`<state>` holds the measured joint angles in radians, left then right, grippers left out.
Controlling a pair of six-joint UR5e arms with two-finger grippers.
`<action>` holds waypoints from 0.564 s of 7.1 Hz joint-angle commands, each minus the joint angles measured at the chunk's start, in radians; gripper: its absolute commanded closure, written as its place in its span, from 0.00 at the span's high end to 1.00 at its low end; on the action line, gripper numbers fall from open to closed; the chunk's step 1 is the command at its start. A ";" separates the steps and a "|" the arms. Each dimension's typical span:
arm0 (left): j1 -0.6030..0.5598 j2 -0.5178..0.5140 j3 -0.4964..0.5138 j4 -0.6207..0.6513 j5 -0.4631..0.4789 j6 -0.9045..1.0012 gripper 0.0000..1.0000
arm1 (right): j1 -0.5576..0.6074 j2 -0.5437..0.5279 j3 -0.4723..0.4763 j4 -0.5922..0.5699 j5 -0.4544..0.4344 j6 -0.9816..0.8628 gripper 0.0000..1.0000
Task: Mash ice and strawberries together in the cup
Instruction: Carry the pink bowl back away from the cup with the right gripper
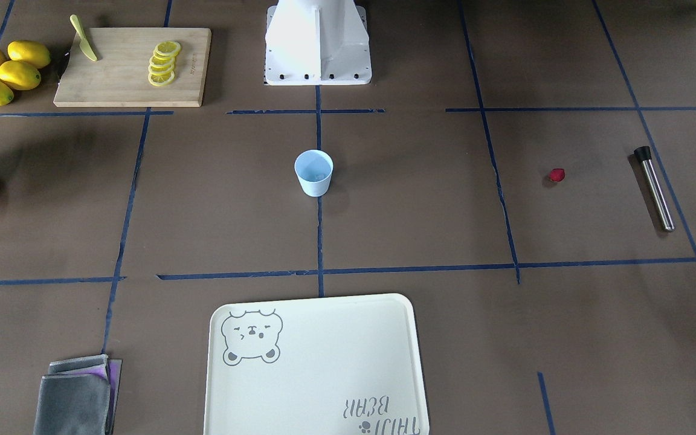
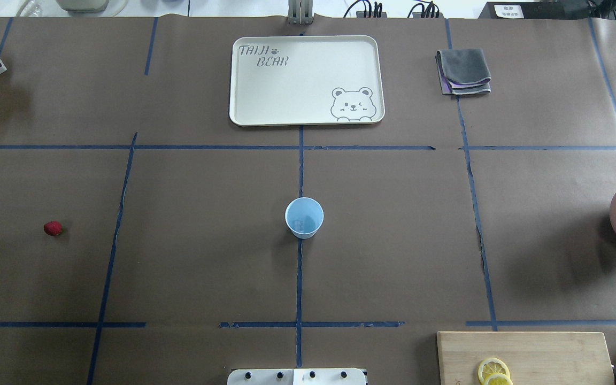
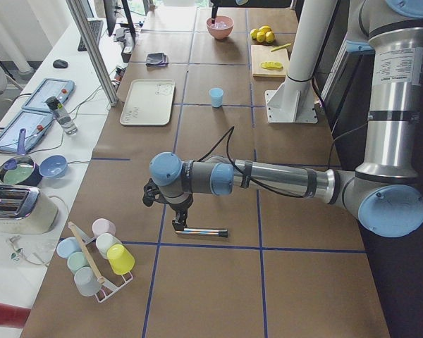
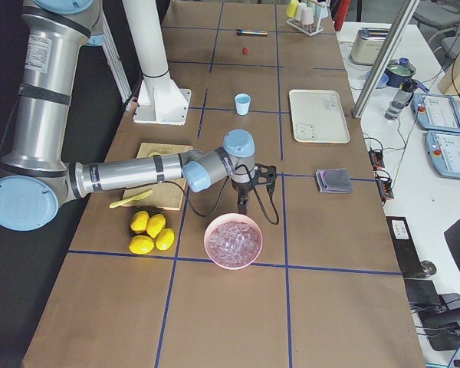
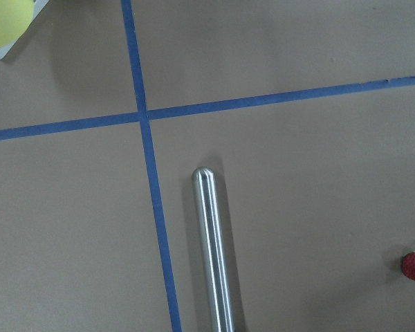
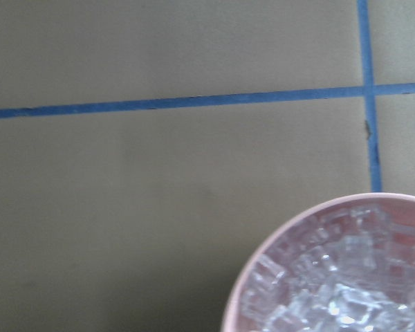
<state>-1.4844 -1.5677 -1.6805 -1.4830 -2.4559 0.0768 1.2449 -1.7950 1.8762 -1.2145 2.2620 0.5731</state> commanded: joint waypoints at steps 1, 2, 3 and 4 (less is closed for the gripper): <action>-0.001 0.002 0.001 0.000 0.000 0.001 1.00 | 0.056 -0.009 -0.097 0.001 0.007 -0.198 0.99; 0.001 0.000 0.001 0.001 0.000 0.000 1.00 | 0.056 -0.007 -0.112 0.001 0.008 -0.199 0.99; 0.001 0.000 0.001 0.000 0.000 0.001 1.00 | 0.056 -0.004 -0.143 0.019 0.008 -0.203 0.99; 0.001 0.000 0.001 0.001 0.000 0.000 1.00 | 0.056 -0.004 -0.204 0.109 0.008 -0.202 0.99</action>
<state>-1.4835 -1.5676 -1.6798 -1.4827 -2.4559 0.0775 1.3000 -1.8006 1.7322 -1.1789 2.2700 0.3749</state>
